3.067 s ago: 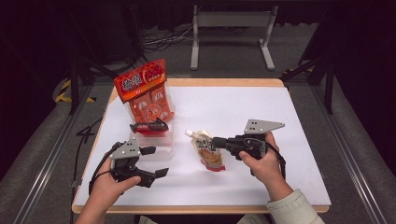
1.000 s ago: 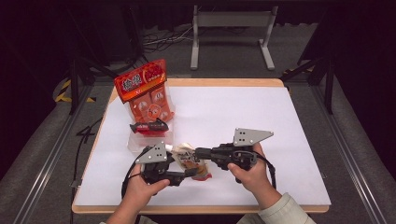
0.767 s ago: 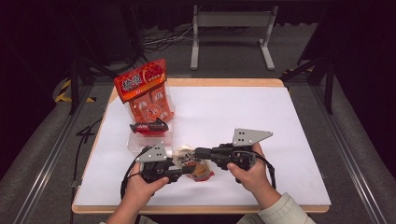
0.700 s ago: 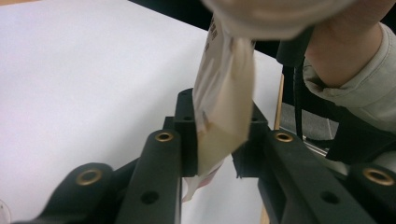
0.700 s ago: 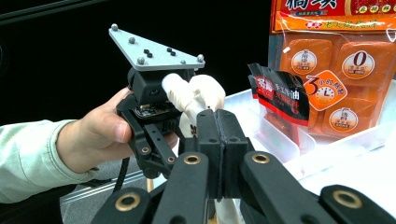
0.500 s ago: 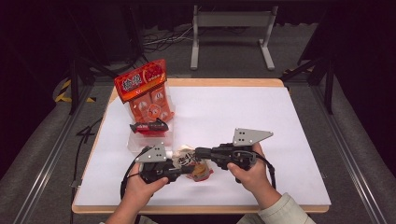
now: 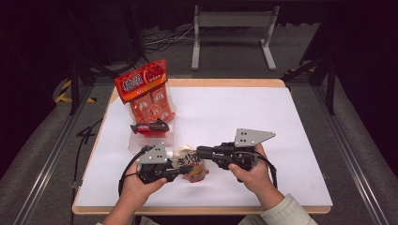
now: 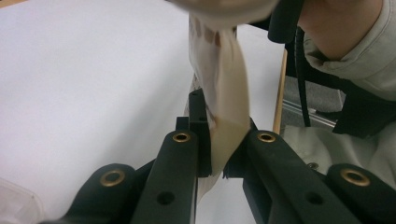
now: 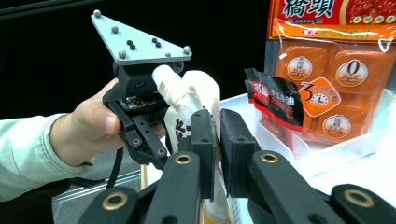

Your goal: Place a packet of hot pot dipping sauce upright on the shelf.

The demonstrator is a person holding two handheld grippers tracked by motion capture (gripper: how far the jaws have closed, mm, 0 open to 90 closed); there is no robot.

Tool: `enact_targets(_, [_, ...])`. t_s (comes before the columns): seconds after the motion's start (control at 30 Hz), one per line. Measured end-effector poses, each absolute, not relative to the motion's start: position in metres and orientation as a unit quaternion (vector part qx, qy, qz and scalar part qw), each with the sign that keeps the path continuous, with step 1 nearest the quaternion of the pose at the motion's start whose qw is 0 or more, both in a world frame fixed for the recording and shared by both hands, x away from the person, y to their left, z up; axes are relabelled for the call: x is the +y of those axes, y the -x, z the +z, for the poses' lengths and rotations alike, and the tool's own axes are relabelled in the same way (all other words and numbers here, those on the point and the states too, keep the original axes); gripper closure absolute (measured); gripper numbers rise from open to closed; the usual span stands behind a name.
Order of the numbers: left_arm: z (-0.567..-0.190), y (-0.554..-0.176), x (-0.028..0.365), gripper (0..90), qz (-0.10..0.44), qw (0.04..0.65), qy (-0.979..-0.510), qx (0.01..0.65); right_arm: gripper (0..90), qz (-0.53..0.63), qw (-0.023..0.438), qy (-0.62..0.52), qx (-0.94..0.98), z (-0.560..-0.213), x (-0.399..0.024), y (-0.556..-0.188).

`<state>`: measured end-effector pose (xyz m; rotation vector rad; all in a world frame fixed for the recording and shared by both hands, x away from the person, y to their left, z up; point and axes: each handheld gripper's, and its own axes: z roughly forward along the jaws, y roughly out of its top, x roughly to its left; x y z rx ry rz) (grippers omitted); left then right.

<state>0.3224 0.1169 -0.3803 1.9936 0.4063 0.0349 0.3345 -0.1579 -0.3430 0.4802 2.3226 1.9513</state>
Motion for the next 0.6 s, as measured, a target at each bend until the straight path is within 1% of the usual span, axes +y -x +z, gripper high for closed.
enact_targets(0.1, [-0.378, -0.322, 0.119, 85.4, 0.017, 0.524, -0.834, 0.171, 80.1, 0.636, 0.042, -0.158, 0.754, -0.341, -0.16, -0.335])
enact_targets(0.17, [-0.375, -0.323, 0.121, 85.4, 0.02, 0.522, -0.835, 0.174, 75.6, 0.636, 0.048, -0.157, 0.754, -0.34, -0.162, -0.335])
enact_targets(0.2, [-0.375, -0.323, 0.121, 85.3, 0.02, 0.522, -0.835, 0.174, 75.6, 0.636, 0.048, -0.157, 0.754, -0.34, -0.162, -0.335])
enact_targets(0.3, [-0.368, -0.323, 0.126, 85.2, 0.034, 0.505, -0.845, 0.174, 69.7, 0.633, 0.072, -0.162, 0.753, -0.337, -0.167, -0.335])
enact_targets(0.4, [-0.364, -0.324, 0.129, 85.3, 0.034, 0.501, -0.847, 0.175, 64.9, 0.632, 0.088, -0.169, 0.751, -0.335, -0.174, -0.335])
enact_targets(0.6, [-0.352, -0.326, 0.137, 85.3, 0.044, 0.493, -0.852, 0.168, 60.1, 0.631, 0.102, -0.188, 0.746, -0.335, -0.188, -0.333])
